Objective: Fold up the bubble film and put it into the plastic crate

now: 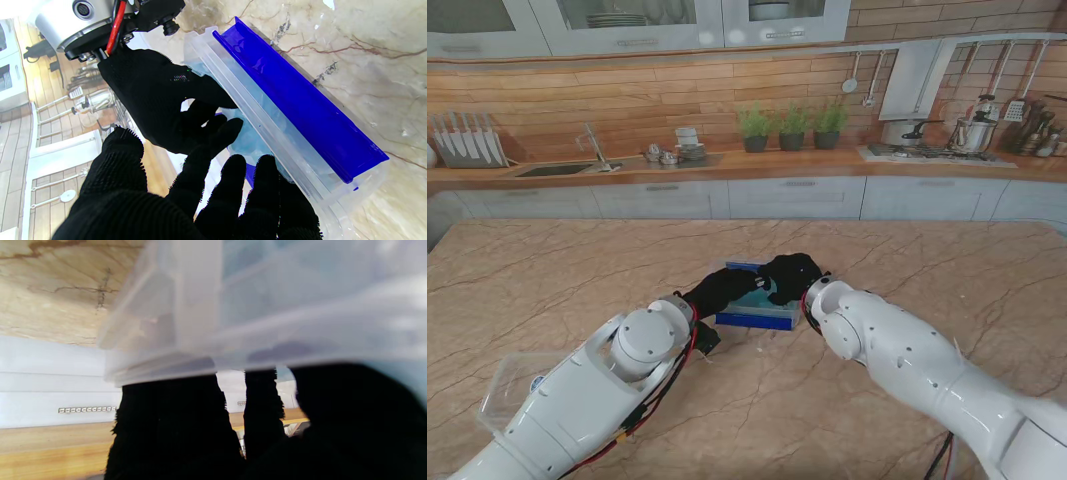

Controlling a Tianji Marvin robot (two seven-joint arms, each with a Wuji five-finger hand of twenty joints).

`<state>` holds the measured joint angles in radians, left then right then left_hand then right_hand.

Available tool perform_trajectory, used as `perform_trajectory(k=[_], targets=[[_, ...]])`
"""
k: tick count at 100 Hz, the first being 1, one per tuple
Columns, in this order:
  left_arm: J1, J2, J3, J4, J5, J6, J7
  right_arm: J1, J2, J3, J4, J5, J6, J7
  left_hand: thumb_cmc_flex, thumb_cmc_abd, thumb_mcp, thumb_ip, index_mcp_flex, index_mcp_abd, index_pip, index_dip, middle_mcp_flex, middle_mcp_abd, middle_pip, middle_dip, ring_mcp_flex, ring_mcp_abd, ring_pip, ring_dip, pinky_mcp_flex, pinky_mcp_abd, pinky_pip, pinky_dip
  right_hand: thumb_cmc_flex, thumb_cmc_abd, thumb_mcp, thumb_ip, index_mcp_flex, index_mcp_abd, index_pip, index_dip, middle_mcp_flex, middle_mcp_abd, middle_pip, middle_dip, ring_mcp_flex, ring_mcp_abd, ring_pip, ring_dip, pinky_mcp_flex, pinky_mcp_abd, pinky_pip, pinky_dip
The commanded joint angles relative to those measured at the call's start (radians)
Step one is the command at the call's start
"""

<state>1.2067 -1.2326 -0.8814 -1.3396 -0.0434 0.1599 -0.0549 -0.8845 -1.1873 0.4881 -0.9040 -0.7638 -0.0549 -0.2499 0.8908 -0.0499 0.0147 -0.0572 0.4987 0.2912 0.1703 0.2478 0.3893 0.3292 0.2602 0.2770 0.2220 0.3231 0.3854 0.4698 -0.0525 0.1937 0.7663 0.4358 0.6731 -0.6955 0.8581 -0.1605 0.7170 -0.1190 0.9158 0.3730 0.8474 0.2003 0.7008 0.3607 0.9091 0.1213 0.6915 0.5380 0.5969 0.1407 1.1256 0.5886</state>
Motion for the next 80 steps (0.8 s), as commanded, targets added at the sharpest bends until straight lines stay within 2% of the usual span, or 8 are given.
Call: perform_trajectory(k=[1,28,80], targets=[[0.011,0.001,-0.004,-0.011,-0.003,-0.005,-0.003,0.009,-0.008,-0.004,0.01,-0.001,-0.007,-0.009,0.016,0.038,-0.024,0.037,0.016,-0.027,0.04,0.011,-0.023,-0.008,-0.006,-0.002,-0.019,0.009,-0.013,-0.016,-0.013,0.033,-0.001,0.01,-0.027,0.034,-0.017,0.003,-0.027,-0.007,0.018,-0.01,-0.016,0.024,0.001,-0.002,-0.018,0.047,-0.012,-0.006,-0.005,0.022,0.004,-0.001],[0.037,0.008,-0.02,-0.048,-0.013,-0.034,-0.004,0.017,-0.023,-0.011,0.039,0.004,-0.029,-0.06,0.016,0.035,-0.025,0.036,0.015,-0.031,0.05,0.015,-0.017,-0.008,-0.006,-0.003,-0.011,0.013,-0.011,-0.014,-0.007,0.038,0.001,0.015,-0.039,0.046,-0.026,-0.004,-0.03,-0.012,0.022,-0.009,-0.017,0.02,0.007,0.0,-0.017,0.04,-0.011,-0.008,-0.007,0.022,0.004,-0.005],[0.061,0.02,-0.037,-0.079,-0.011,-0.07,-0.015,0.001,-0.021,0.019,0.025,-0.013,-0.043,-0.106,0.017,0.034,-0.025,0.036,0.02,-0.03,0.049,0.014,-0.007,-0.009,-0.008,-0.002,-0.004,0.018,-0.012,-0.015,-0.002,0.043,0.001,0.016,-0.029,0.07,-0.042,0.006,-0.042,-0.023,0.047,-0.014,-0.016,0.018,0.017,0.003,-0.022,0.04,0.002,-0.004,-0.024,0.03,0.01,-0.006]])
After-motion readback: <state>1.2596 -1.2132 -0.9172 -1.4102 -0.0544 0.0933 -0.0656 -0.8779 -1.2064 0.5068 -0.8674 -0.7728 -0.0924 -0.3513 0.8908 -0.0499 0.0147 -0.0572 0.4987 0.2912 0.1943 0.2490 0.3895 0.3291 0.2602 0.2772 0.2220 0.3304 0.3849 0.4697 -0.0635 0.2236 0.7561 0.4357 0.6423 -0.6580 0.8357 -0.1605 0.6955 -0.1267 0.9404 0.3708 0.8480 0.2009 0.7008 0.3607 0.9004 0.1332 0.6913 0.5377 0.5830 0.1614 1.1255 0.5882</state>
